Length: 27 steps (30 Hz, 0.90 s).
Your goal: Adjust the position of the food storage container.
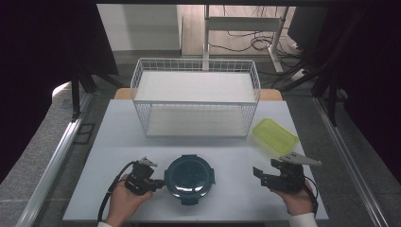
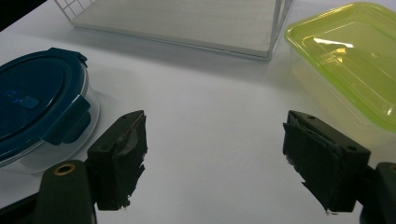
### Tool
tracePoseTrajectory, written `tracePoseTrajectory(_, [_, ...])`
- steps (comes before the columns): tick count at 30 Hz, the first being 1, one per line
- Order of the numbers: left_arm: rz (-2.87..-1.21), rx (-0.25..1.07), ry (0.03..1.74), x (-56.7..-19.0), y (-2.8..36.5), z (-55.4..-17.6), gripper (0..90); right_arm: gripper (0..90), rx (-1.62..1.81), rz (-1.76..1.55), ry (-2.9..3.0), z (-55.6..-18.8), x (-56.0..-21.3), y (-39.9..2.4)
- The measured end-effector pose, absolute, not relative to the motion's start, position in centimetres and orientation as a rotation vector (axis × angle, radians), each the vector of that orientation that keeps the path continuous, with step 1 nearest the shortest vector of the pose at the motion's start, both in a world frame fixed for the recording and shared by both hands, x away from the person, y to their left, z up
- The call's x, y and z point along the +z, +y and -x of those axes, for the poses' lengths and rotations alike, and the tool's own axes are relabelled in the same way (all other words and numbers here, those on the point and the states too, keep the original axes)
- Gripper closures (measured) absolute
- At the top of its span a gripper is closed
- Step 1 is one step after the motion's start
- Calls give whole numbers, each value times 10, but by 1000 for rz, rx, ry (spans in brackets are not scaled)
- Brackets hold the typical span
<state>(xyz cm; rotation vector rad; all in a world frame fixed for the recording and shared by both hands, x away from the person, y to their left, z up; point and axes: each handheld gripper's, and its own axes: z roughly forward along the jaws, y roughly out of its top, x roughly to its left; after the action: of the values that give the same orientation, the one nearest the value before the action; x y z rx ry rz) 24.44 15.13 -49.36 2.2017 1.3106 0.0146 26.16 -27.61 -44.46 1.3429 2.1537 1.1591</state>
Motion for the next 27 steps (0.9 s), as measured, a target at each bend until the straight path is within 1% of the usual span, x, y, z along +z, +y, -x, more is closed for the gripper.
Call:
tracePoseTrajectory(12, [-2206, -5, 1270, -494, 129, -254, 900, 214, 1158, -1349, 2154, -262, -445, -276])
tracePoseTrajectory(17, [-2201, -10, 1261, -494, 126, -255, 900, 214, 1158, -1349, 2154, -262, -446, -276])
tracePoseTrajectory(25, [-2165, -49, 1244, -497, 131, -257, 900, 214, 1156, -1349, 2158, -262, -446, -276])
tracePoseTrajectory(26, [-2161, -40, 1248, -497, 133, -257, 900, 214, 1156, -1350, 2158, -262, -446, -276])
tracePoseTrajectory(27, [-2161, -4, 1256, -495, 137, -257, 900, 214, 1157, -1355, 2153, -262, -446, -277])
